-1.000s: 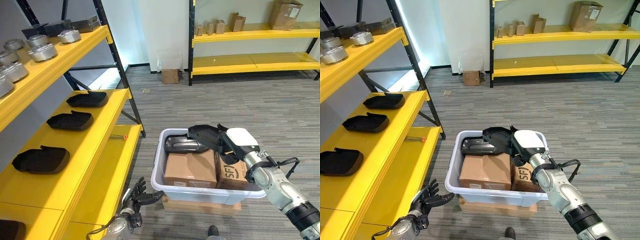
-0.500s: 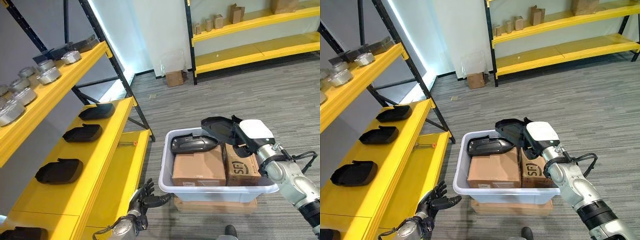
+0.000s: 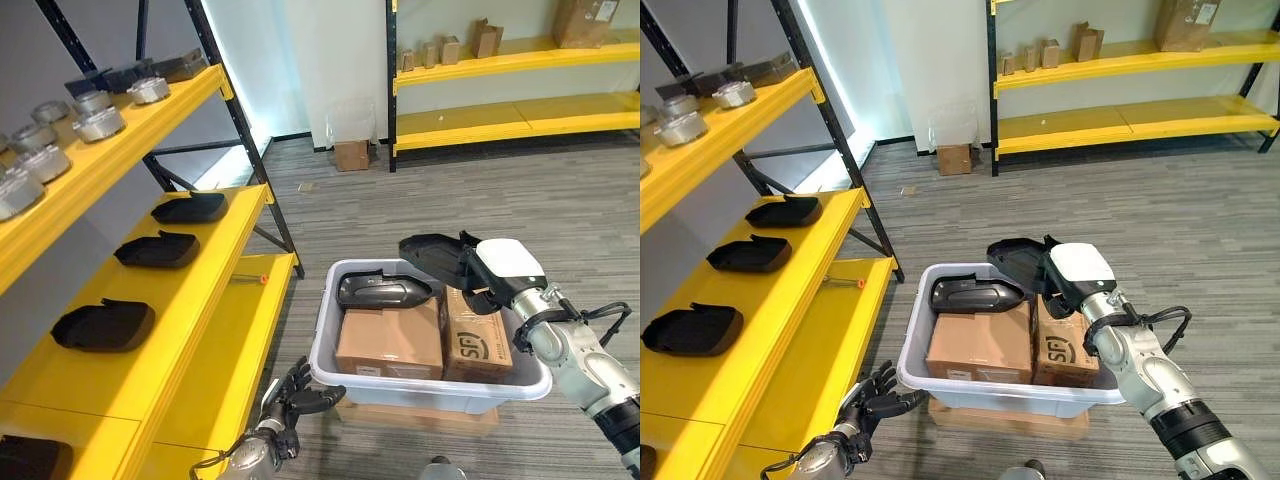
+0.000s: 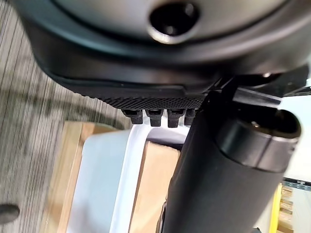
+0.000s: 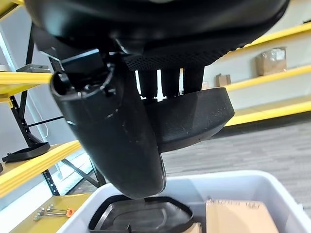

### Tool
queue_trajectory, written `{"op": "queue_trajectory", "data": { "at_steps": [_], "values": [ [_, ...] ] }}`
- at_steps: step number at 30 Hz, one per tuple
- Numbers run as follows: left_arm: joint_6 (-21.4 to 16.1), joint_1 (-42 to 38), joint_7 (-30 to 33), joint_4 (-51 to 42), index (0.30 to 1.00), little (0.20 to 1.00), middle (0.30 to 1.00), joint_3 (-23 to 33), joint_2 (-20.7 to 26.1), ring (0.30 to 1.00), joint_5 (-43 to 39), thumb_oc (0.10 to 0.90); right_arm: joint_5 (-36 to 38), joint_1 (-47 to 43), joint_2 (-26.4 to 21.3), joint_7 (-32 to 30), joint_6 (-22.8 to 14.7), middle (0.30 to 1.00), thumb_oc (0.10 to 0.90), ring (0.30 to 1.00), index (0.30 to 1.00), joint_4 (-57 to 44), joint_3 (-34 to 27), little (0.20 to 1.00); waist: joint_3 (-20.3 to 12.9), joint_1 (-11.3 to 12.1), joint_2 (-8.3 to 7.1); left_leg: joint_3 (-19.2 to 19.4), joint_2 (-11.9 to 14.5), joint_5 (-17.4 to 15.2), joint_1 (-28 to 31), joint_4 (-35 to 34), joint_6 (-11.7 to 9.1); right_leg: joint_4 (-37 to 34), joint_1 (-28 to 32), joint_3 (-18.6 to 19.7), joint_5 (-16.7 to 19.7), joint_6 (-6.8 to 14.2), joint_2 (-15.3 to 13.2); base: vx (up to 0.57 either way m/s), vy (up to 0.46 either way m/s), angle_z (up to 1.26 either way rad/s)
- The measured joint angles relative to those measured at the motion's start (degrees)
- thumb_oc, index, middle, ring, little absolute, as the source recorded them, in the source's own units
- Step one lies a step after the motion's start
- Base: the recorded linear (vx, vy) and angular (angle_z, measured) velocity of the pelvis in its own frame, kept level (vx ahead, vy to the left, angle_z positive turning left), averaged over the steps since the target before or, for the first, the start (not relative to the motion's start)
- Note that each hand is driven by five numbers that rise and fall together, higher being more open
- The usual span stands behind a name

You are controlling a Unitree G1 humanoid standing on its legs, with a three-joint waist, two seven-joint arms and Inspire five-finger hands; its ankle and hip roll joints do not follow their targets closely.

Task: Move parts from the plastic box to the shelf.

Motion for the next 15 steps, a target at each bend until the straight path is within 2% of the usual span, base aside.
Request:
{"op": "queue_trajectory", "data": {
  "at_steps": [3,4,6,8,10,12,13,14,15],
  "values": [
    [0.2,-0.1,0.0,-0.3,1.0,1.0,1.0,-0.1,1.2,1.0,-0.4,0.9,0.1,-5.3,0.4,0.0,0.0,0.3,0.4,0.3,0.3,2.5,2.7,0.3,0.0,0.4,-1.12,-0.1,1.6,0.1,0.0,1.5,0.0,4.4,-1.9,0.3,-2.6,-1.2,0.7,-0.02,-0.066,-0.04],
    [0.2,-0.1,0.0,-0.6,1.0,1.0,1.0,-0.1,1.4,1.0,-0.5,0.9,0.1,-6.4,0.4,0.0,0.0,0.3,0.4,0.3,0.3,2.6,2.7,0.3,0.0,0.8,-1.12,-0.1,2.1,0.2,0.1,1.6,0.1,5.6,-2.3,0.2,-3.3,-1.6,1.0,-0.04,-0.088,-0.03],
    [0.1,-0.2,0.0,-0.7,1.0,1.0,1.0,0.2,2.1,1.0,-0.5,0.9,0.1,-9.7,0.7,-0.1,-0.1,0.3,0.4,0.3,0.3,3.7,3.0,0.3,-0.1,1.8,-0.91,-0.4,3.2,1.4,0.3,2.5,-1.4,9.2,-3.3,0.1,-5.4,-2.4,1.9,-0.05,-0.109,-0.02],
    [0.1,-0.3,0.1,-0.7,1.0,1.0,1.0,0.4,2.1,1.0,-0.5,0.9,0.2,-11.7,0.7,-0.2,0.0,0.3,0.4,0.3,0.3,4.1,3.2,0.3,-0.1,2.8,-0.81,-1.2,3.7,3.1,0.4,2.5,-1.7,11.3,-4.0,-0.1,-6.9,-3.3,2.3,-0.09,-0.121,-0.03],
    [0.0,0.2,0.2,-0.8,1.0,1.0,1.0,0.8,2.2,1.0,-0.7,0.9,0.2,-15.4,0.8,-0.3,0.0,0.3,0.4,0.3,0.3,4.2,5.9,0.3,-0.2,4.4,-0.53,-2.6,4.4,5.5,-0.6,2.7,-2.0,13.5,-6.1,0.1,-8.0,-4.4,2.8,-0.16,-0.055,-0.1],
    [0.0,0.3,0.2,-0.8,1.0,1.0,1.0,0.7,2.3,1.0,-0.9,0.9,0.7,-16.4,1.0,-0.8,-0.2,0.3,0.4,0.3,0.3,4.0,6.5,0.3,-0.2,6.5,-0.05,-3.8,4.3,11.7,-3.0,0.9,-1.7,14.3,-8.3,-0.5,-7.8,-5.7,2.9,-0.27,0.012,0.14],
    [0.0,0.3,0.2,-0.8,1.0,1.0,1.0,0.6,2.3,1.0,-1.1,0.9,0.7,-16.4,1.0,-0.8,-0.2,0.3,0.4,0.3,0.3,4.0,6.5,0.3,-0.1,7.1,0.48,-4.8,4.4,13.6,-4.4,0.3,0.1,14.3,-9.1,-1.2,-7.5,-6.3,2.6,-0.26,-0.034,0.54],
    [-0.1,0.1,0.3,-0.8,1.0,1.0,1.0,-0.2,2.6,1.0,-1.9,0.9,0.7,-16.3,0.6,-1.2,-0.1,0.3,0.4,0.3,0.3,4.0,6.5,0.3,0.3,7.4,1.43,-5.6,4.1,16.1,-7.9,0.3,3.0,14.9,-10.0,-3.3,-7.6,-6.5,2.3,-0.16,-0.102,0.87],
    [-0.1,-0.9,0.3,-0.8,1.0,1.0,1.0,-1.3,2.7,1.0,-2.6,0.9,0.7,-16.0,-0.4,-1.2,0.2,0.3,0.4,0.3,0.3,4.0,6.7,0.3,0.8,7.5,2.37,-6.1,3.7,18.1,-10.4,0.3,5.3,15.3,-10.3,-5.7,-7.6,-7.6,1.3,-0.11,-0.103,1.41]
  ]
}}
